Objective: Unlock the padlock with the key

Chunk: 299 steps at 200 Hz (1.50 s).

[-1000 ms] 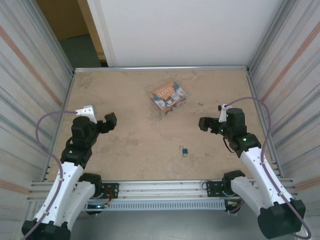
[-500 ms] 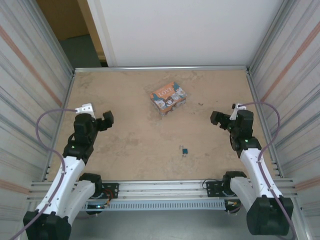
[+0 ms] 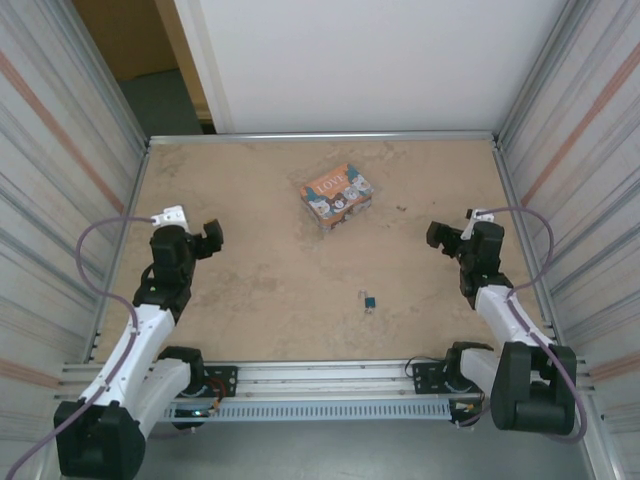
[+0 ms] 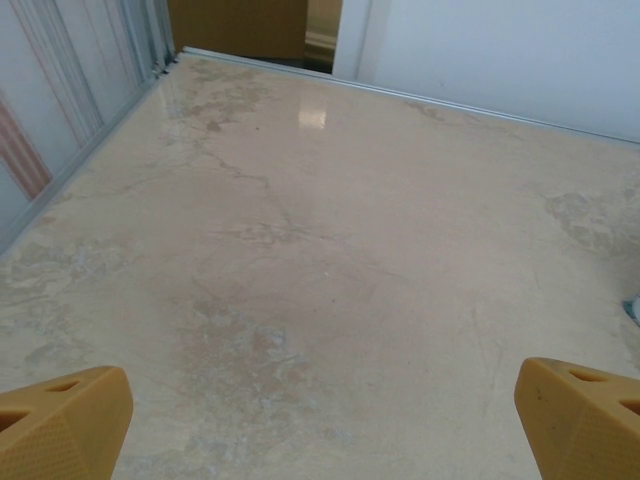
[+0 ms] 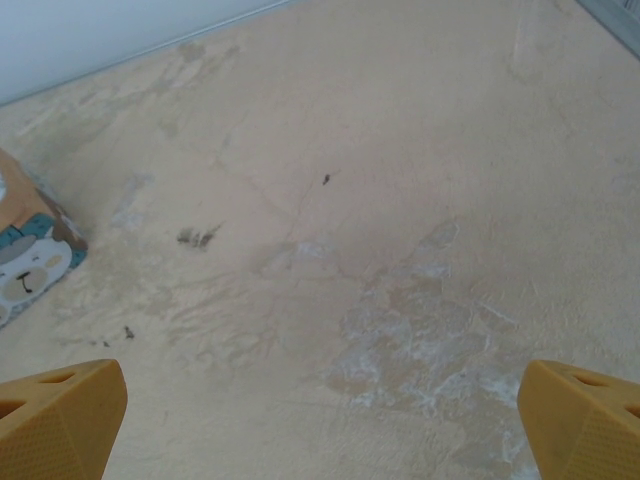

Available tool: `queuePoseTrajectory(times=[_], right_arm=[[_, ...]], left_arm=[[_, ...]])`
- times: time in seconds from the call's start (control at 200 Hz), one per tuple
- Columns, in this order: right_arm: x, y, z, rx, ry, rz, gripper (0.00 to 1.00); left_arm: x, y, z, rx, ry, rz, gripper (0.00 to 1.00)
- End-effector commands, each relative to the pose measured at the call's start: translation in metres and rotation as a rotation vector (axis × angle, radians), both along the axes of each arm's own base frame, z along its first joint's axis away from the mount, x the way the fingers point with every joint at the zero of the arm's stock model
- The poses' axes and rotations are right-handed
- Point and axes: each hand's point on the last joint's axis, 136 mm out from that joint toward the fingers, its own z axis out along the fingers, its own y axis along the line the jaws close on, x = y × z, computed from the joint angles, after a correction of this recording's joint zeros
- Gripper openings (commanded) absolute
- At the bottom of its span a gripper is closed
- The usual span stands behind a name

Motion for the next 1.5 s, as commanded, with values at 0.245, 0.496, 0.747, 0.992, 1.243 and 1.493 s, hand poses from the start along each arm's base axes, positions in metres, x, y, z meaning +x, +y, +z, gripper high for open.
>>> queuePoseTrajectory(times=[0.245, 0.496, 0.747, 0.992, 1.243, 1.493], right_arm=[[0.016, -0.005, -0.006, -0.064, -0.108, 0.003, 0.99], [0.031, 0.004, -0.009, -0.132, -0.16, 0.065, 0.99], [0.04, 0.004, -0.023, -0.148, -0.174, 0.092, 0.99], [0.048, 0.007, -0.038, -0.147, -0.144, 0.11, 0.99], [0.056, 0.006, -0.043, -0.14, -0.086, 0.112, 0.99], [0.057, 0.007, -0.043, -0.143, -0.079, 0.111, 0.99]], left_arm=[[0.0, 0.017, -0.015, 0.011, -0.01, 0.055, 0.99], [0.006, 0.018, -0.024, 0.026, 0.004, 0.049, 0.99], [0.024, 0.017, -0.033, 0.079, -0.023, 0.014, 0.99], [0.042, 0.011, -0.05, 0.158, -0.063, -0.051, 0.99], [0.053, 0.004, -0.063, 0.181, -0.1, -0.103, 0.99], [0.065, -0.004, -0.084, 0.179, -0.133, -0.151, 0.99]])
